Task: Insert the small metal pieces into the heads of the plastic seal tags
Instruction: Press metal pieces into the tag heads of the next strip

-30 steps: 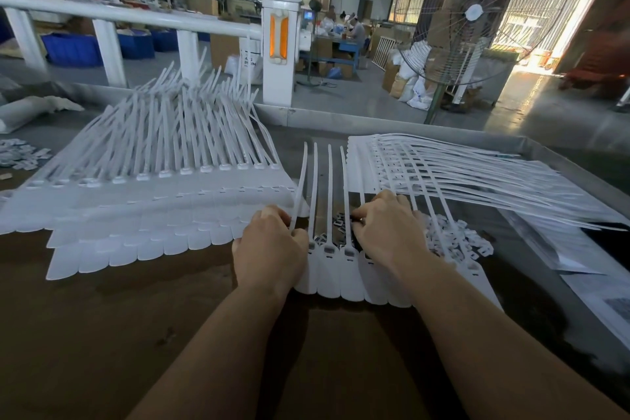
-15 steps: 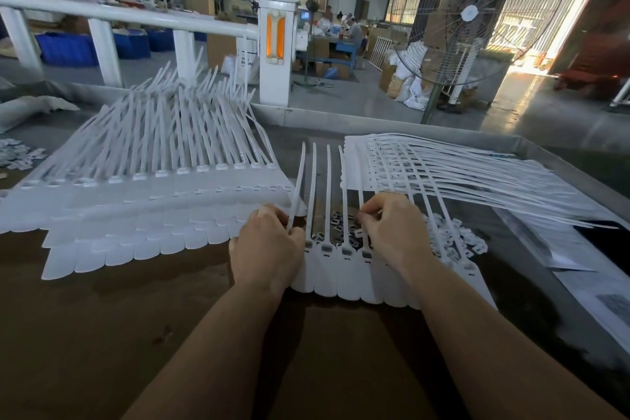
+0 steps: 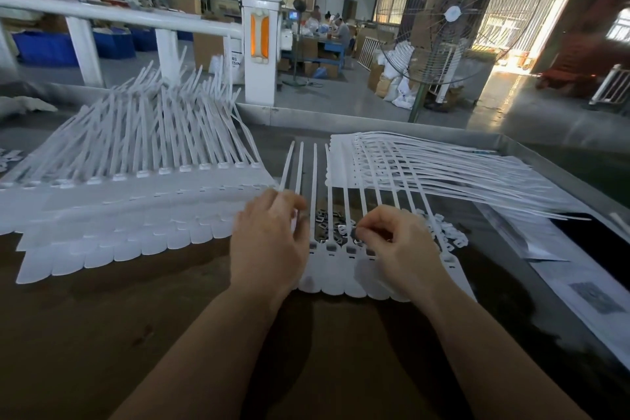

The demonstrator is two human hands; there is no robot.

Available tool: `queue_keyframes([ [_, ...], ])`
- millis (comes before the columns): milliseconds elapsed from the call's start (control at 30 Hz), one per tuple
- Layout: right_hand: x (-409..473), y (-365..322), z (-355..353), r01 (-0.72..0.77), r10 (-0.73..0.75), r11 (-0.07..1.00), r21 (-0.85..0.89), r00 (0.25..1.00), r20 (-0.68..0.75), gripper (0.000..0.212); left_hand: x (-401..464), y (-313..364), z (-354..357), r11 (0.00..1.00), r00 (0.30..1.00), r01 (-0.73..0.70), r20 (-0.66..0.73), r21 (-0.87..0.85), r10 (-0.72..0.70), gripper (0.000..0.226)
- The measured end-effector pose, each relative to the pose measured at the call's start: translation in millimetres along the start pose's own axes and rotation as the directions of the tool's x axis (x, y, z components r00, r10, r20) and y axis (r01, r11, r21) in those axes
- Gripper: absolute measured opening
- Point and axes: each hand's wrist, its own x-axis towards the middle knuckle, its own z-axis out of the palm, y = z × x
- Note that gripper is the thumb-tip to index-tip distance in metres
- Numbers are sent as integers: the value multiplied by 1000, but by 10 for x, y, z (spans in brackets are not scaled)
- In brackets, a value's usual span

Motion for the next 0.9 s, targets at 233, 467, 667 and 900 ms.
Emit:
queue_keyframes([
  [233, -80, -68, 12, -3, -20, 968, 252, 996, 90, 12, -43, 81, 105, 967, 962, -126, 210, -223, 174, 20],
  [467, -104, -60, -18, -41, -7, 920, 389, 992, 122, 9, -41, 90, 121, 951, 968, -26, 228, -308, 100, 16],
  [667, -113, -43, -23, -63, 25, 928, 367, 994, 109, 9, -44, 101, 121, 954, 959, 13, 272, -300, 72, 14],
  [900, -74, 35, -40, -72, 87, 960, 272, 995, -44, 6, -35, 91, 121, 959, 952, 32, 301, -281, 56, 22],
])
